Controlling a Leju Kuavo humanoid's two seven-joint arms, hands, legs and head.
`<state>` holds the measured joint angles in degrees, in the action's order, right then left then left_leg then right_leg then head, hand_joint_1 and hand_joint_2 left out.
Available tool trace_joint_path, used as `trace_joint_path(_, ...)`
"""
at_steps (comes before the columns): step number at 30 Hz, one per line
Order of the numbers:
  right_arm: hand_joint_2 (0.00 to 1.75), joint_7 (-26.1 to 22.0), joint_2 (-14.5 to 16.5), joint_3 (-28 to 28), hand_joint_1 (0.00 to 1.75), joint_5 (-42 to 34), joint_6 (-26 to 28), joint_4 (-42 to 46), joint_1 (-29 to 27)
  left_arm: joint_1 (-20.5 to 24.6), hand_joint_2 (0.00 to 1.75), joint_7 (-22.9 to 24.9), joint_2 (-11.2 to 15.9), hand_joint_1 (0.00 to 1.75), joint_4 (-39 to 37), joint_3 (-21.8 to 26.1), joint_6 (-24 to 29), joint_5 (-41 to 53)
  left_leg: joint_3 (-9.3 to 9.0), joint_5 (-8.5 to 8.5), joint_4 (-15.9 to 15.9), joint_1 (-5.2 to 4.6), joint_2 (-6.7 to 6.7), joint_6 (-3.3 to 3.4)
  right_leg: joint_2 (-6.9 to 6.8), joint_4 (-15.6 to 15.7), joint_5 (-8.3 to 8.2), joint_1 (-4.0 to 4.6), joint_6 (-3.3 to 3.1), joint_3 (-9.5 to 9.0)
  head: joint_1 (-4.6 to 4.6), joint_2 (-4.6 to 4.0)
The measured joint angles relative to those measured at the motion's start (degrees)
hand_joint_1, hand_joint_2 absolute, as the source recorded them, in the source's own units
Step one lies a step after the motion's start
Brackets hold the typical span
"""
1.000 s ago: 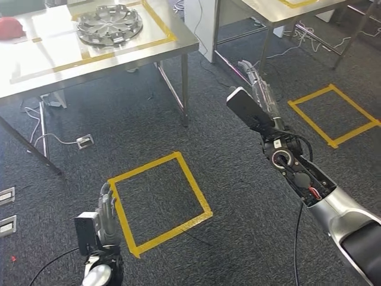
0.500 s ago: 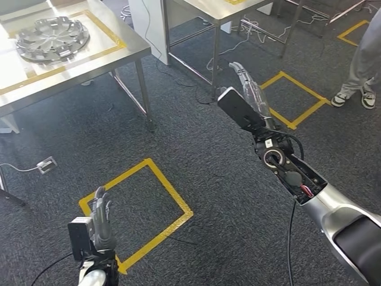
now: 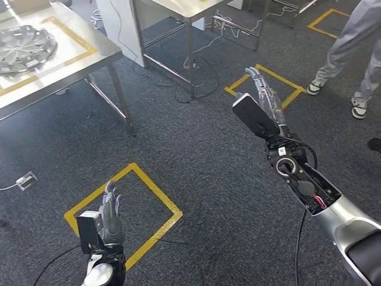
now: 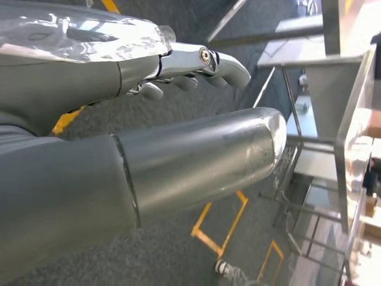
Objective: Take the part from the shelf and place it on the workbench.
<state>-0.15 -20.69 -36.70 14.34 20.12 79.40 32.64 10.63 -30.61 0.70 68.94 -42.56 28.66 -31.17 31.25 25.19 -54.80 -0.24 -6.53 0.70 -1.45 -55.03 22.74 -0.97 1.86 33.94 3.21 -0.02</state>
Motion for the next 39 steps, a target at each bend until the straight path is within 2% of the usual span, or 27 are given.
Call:
trace_joint_path(2,0.00,0.01,-0.02,0.16,0.00,0.09,-0.02,0.32,0.05,0.15,0.00,-0.44,-0.22,0.00,-0.25,0.00,-0.47,-0.23,0.86,1.82,-2.43,0.31,1.73,-0.57,1.21,0.20,-0.26,-0.21,-0.63,-0.05,-0.45,0.00)
trace_joint_path(4,0.00,0.01,-0.02,0.27,0.00,0.12,-0.03,0.57,0.12,0.19,0.00,-0.66,-0.34,0.00,-0.52,0.00,-0.74,-0.37,4.17,5.56,-9.65,0.56,4.85,-0.96,2.29,0.30,-0.44,-0.30,-1.08,0.02,-1.23,0.00)
trace_joint_path(5,0.00,0.05,-0.01,0.29,0.00,0.13,-0.03,0.61,0.05,0.16,0.00,-0.76,-0.35,0.00,-0.72,0.00,-0.86,-0.41,6.34,7.26,-13.93,0.58,5.68,-1.01,2.88,0.31,-0.49,-0.25,-1.22,0.10,-1.62,0.00)
trace_joint_path(6,0.00,0.12,-0.01,0.29,0.00,0.12,-0.02,0.65,-0.06,0.13,0.00,-0.91,-0.35,0.00,-0.97,0.00,-1.04,-0.50,8.05,8.10,-17.06,0.57,6.04,-0.98,3.55,0.30,-0.52,-0.17,-1.30,0.15,-1.92,0.00)
trace_joint_path(7,0.00,0.25,-0.01,0.29,0.00,0.11,0.00,0.70,-0.17,0.11,0.00,-1.14,-0.35,0.00,-1.23,0.00,-1.29,-0.60,8.90,7.91,-18.27,0.56,6.19,-0.85,4.25,0.29,-0.55,-0.09,-1.33,0.17,-2.13,0.00)
trace_joint_path(8,0.00,0.40,-0.02,0.29,0.00,0.09,0.03,0.75,-0.23,0.13,0.00,-1.45,-0.36,0.00,-1.44,0.00,-1.58,-0.73,8.54,6.52,-16.95,0.55,6.34,-0.62,5.00,0.28,-0.58,-0.02,-1.34,0.15,-2.24,0.00)
trace_joint_path(9,0.00,0.54,-0.02,0.29,0.00,0.07,0.08,0.86,-0.24,0.19,0.00,-1.76,-0.40,0.00,-1.63,0.00,-1.89,-0.89,7.13,4.36,-13.57,0.52,6.76,-0.27,5.75,0.27,-0.62,0.03,-1.31,0.11,-2.33,0.00)
trace_joint_path(11,0.00,0.87,-0.03,0.30,0.00,0.04,0.22,1.24,-0.12,0.44,0.00,-2.44,-0.57,0.00,-1.96,0.00,-2.27,-1.31,3.26,0.25,-4.81,0.49,8.97,0.52,7.17,0.23,-0.71,0.07,-1.10,0.16,-2.42,0.00)
trace_joint_path(13,0.00,1.31,-0.03,0.28,0.00,0.04,0.34,1.59,0.10,0.71,0.00,-3.14,-0.79,0.00,-2.32,0.00,-2.38,-1.72,1.38,-1.14,-0.53,0.31,10.11,0.86,8.36,0.26,-0.90,-0.07,-0.57,0.45,-2.45,0.00)
trace_joint_path(15,0.00,1.69,-0.09,0.26,0.00,0.04,0.42,1.88,0.23,0.88,0.00,-3.78,-1.05,0.00,-2.58,0.01,-2.44,-1.98,1.16,-1.33,0.02,0.25,8.92,1.03,9.46,0.56,-1.21,-0.24,0.18,0.72,-2.50,0.00)
trace_joint_path(16,0.00,1.83,-0.19,0.26,0.00,0.04,0.47,2.05,0.31,0.98,0.00,-4.00,-1.23,0.00,-2.66,0.01,-2.47,-2.05,0.96,-1.55,0.41,0.36,8.32,1.23,8.93,0.33,-1.02,-0.16,0.45,0.93,-2.44,0.00)
trace_joint_path(17,0.00,1.95,-0.31,0.26,0.00,0.03,0.56,2.22,0.47,1.06,0.00,-4.17,-1.43,0.00,-2.70,0.02,-2.47,-2.08,0.77,-1.78,0.83,0.48,7.67,1.47,7.60,-0.89,-0.17,-0.03,0.67,1.54,-2.19,0.00)
trace_joint_path(19,0.00,2.11,-0.48,0.26,0.00,-0.06,0.89,2.57,0.79,1.04,0.00,-4.32,-1.69,0.00,-2.78,0.02,-2.42,-2.08,0.56,-1.99,1.29,0.52,6.40,1.81,3.90,-7.16,3.36,0.16,0.94,4.31,-1.41,0.00)
trace_joint_path(21,0.00,2.22,-0.51,0.23,0.00,-0.23,1.20,2.86,0.68,0.74,0.00,-4.30,-1.75,0.00,-2.89,0.02,-2.26,-2.07,0.61,-1.93,1.28,0.43,5.06,1.92,2.31,-14.94,6.67,-0.04,1.28,7.75,-0.83,0.00)
trace_joint_path(22,0.00,2.26,-0.51,0.21,0.00,-0.28,1.27,2.97,0.53,0.57,0.00,-4.28,-1.75,0.00,-2.96,0.02,-2.19,-2.07,0.62,-1.89,1.25,0.43,4.37,1.88,2.02,-16.65,7.01,-0.17,1.43,8.42,-0.62,0.00)
trace_joint_path(23,0.00,2.29,-0.51,0.20,0.00,-0.32,1.33,3.10,0.42,0.48,0.00,-4.26,-1.76,0.00,-3.00,0.02,-2.16,-2.07,0.61,-1.82,1.20,0.44,3.71,1.80,1.74,-15.87,6.21,-0.29,1.54,7.83,-0.37,0.00)
trace_joint_path(24,0.00,2.31,-0.52,0.21,0.00,-0.33,1.37,3.26,0.39,0.42,0.00,-4.26,-1.79,0.00,-3.03,0.02,-2.15,-2.07,0.57,-1.70,1.10,0.46,3.04,1.64,1.26,-12.71,4.51,-0.39,1.62,6.02,-0.07,0.00)
trace_joint_path(26,0.00,2.33,-0.54,0.25,0.00,-0.33,1.44,3.68,0.47,0.43,0.00,-4.22,-1.86,0.00,-3.04,0.03,-2.14,-2.07,0.50,-1.28,0.65,0.30,1.94,1.10,-0.79,-4.21,1.37,-0.27,1.55,1.38,0.50,0.00)
trace_joint_path(28,0.00,2.48,-0.60,0.31,0.00,-0.39,1.59,4.10,0.40,0.42,0.00,-4.12,-1.91,0.00,-3.05,0.04,-2.12,-2.06,0.49,-0.95,0.29,-0.02,1.03,0.58,-1.65,-0.13,0.47,0.03,0.93,-0.59,0.50,0.01)
trace_joint_path(30,0.00,2.88,-0.78,0.38,0.00,-0.50,1.81,4.56,0.07,0.39,0.00,-4.00,-1.95,0.00,-3.05,0.04,-2.03,-2.16,0.38,-0.84,0.25,-0.09,0.07,0.10,-0.35,0.05,0.39,0.19,0.07,-0.43,0.00,0.01)
trace_joint_path(31,0.00,3.10,-0.89,0.46,0.00,-0.53,1.93,4.85,-0.15,0.39,0.00,-3.91,-1.97,0.00,-3.05,0.04,-1.94,-2.26,0.37,-0.51,-0.03,0.07,0.38,-0.23,0.25,0.13,0.28,0.16,-0.23,-0.43,-0.19,0.01)
trace_joint_path(32,0.00,3.28,-0.97,0.60,0.00,-0.50,2.04,5.16,-0.36,0.39,0.00,-3.80,-2.00,0.00,-3.05,0.04,-1.83,-2.35,0.72,0.33,-1.06,0.24,1.37,-0.56,0.81,0.22,0.15,0.09,-0.55,-0.45,-0.33,0.01)
trace_joint_path(34,0.00,3.48,-1.03,0.89,0.00,-0.33,2.20,5.70,-0.69,0.30,0.00,-3.55,-2.02,0.00,-3.06,0.04,-1.72,-2.44,3.25,3.79,-6.96,0.53,4.46,-1.04,1.86,0.34,-0.09,-0.10,-1.08,-0.42,-0.92,0.00)
trace_joint_path(36,0.00,3.51,-1.03,1.02,0.00,-0.15,2.25,6.00,-1.14,0.14,0.00,-3.40,-1.94,0.00,-3.10,0.04,-1.68,-2.44,7.34,7.27,-15.37,0.54,5.97,-1.15,3.11,0.33,-0.23,-0.03,-1.38,-0.22,-1.73,0.00)
trace_joint_path(37,0.00,3.51,-1.03,1.04,0.00,-0.10,2.26,6.12,-1.43,0.08,0.00,-3.36,-1.88,0.00,-3.14,0.04,-1.67,-2.44,8.68,7.73,-17.80,0.53,6.17,-1.10,3.84,0.32,-0.27,0.04,-1.43,-0.16,-1.99,0.00)
trace_joint_path(38,0.00,3.51,-1.04,1.09,0.00,-0.09,2.26,6.23,-1.69,0.06,0.00,-3.35,-1.83,0.00,-3.16,0.04,-1.67,-2.45,8.96,7.00,-17.92,0.53,6.28,-0.94,4.60,0.31,-0.30,0.09,-1.45,-0.15,-2.15,0.00)
trace_joint_path(39,0.00,3.52,-1.04,1.16,0.00,-0.09,2.26,6.35,-1.86,0.08,0.00,-3.35,-1.79,0.00,-3.18,0.04,-1.67,-2.45,8.02,5.23,-15.54,0.51,6.52,-0.67,5.37,0.30,-0.33,0.12,-1.45,-0.19,-2.23,0.00)
